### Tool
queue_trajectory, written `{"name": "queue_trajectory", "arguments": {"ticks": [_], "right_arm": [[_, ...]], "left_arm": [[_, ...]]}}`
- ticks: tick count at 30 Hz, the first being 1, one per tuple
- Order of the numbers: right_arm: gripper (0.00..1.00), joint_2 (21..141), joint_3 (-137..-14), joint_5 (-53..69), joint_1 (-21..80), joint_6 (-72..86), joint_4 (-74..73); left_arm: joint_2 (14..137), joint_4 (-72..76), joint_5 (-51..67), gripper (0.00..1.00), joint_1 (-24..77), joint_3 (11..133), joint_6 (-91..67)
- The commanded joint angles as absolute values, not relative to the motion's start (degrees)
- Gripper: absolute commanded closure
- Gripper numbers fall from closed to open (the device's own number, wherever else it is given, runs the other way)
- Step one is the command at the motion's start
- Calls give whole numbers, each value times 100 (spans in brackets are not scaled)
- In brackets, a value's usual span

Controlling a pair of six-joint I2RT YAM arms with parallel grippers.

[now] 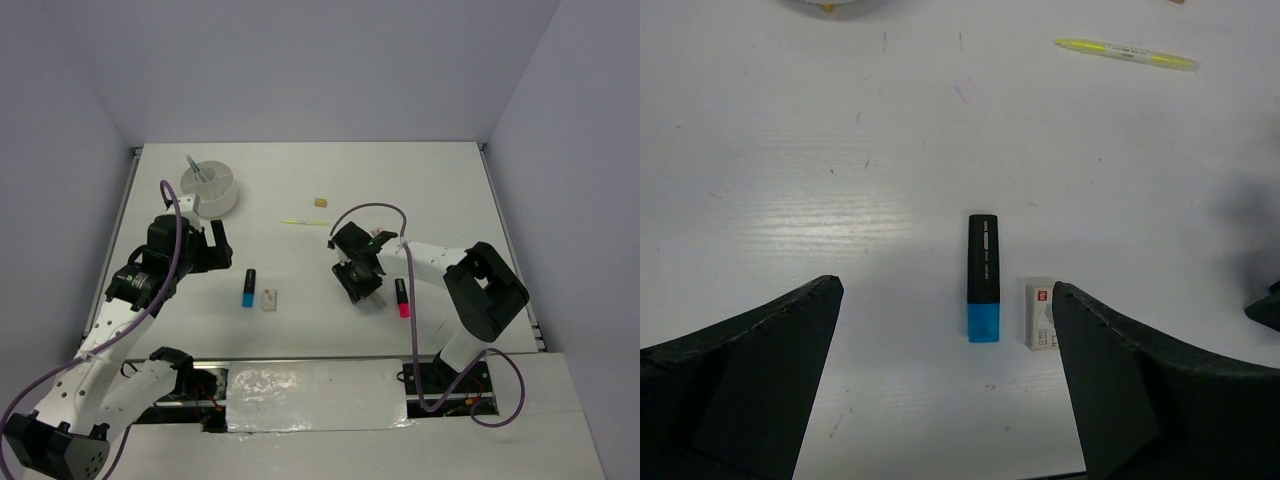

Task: Sort the stationery into containers
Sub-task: Pick up the pen cap at the corner of the board.

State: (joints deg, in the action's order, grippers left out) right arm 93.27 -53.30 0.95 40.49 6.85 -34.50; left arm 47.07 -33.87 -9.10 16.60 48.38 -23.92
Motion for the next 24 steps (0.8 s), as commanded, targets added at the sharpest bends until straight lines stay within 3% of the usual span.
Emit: {"name": "queue_trajectory", "arguments": {"ticks": [1,7,9,13,18,24], "right_arm": [[53,9527,-5528,325,4008,484,-3235],[65,9765,-5564,510,3999,413,-3252],[76,9695,-5563,484,3999,439,-3278],[80,9475,-5520,440,3999,518,-3261],[98,9413,-5414,457,4008,633,-3085],[100,8817,-5449,370,4166,1221,-2655]], "left_arm": [[4693,-3164,-809,1,1687,4975,-2276],[4693,-3164,-809,1,1687,4975,-2276],[4685,-3173,-791,1,1687,4975,-2276],[4693,-3173,-809,1,1687,4983,-2276],[4702,-3173,-817,1,1687,4966,-2285],[4650,-3015,-318,1,1696,4939,-2206]]}}
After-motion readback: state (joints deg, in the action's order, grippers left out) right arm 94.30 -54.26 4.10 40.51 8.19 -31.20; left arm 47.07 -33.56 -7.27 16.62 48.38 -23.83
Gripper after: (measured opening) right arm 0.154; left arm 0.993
